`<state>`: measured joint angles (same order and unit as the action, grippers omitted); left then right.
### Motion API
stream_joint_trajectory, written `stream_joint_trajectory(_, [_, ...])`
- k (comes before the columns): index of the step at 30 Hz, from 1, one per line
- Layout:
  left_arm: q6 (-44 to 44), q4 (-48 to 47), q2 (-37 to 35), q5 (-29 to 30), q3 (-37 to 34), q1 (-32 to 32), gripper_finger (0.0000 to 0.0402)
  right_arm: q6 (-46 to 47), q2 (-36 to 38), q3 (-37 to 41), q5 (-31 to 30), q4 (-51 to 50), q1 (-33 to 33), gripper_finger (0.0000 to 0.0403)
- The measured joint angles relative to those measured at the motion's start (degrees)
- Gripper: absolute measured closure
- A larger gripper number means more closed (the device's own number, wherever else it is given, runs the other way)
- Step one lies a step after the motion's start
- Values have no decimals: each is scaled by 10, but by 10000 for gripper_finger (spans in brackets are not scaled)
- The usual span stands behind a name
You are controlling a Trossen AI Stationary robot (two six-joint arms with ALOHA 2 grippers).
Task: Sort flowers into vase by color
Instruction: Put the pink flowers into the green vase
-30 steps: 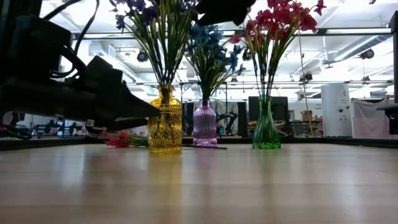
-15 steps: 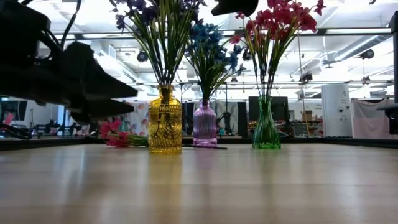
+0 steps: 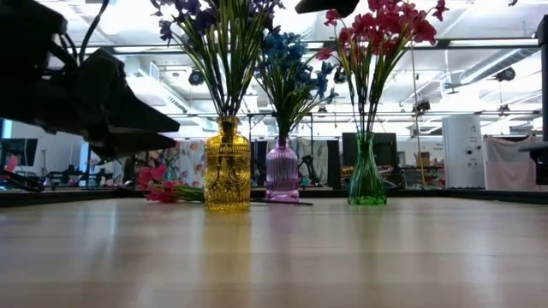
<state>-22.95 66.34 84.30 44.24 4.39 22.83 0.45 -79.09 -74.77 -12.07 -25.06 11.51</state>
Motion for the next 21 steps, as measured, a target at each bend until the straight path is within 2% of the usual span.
stream_joint_trajectory(7, [4,-242,-56,-11,72,-2,107,3,4,0,0,-2,0,186])
stream_joint_trajectory(12, [-7,-510,-99,-20,159,-7,107,4,4,0,0,-5,0,186])
stream_joint_trajectory(16, [-7,-741,-111,0,240,-14,107,5,4,0,0,-8,0,186])
stream_joint_trajectory(19, [9,-800,-106,39,267,-16,107,5,4,0,0,-9,0,186])
stream_joint_trajectory(21, [38,-804,-104,54,268,-21,107,5,4,0,0,-10,0,186])
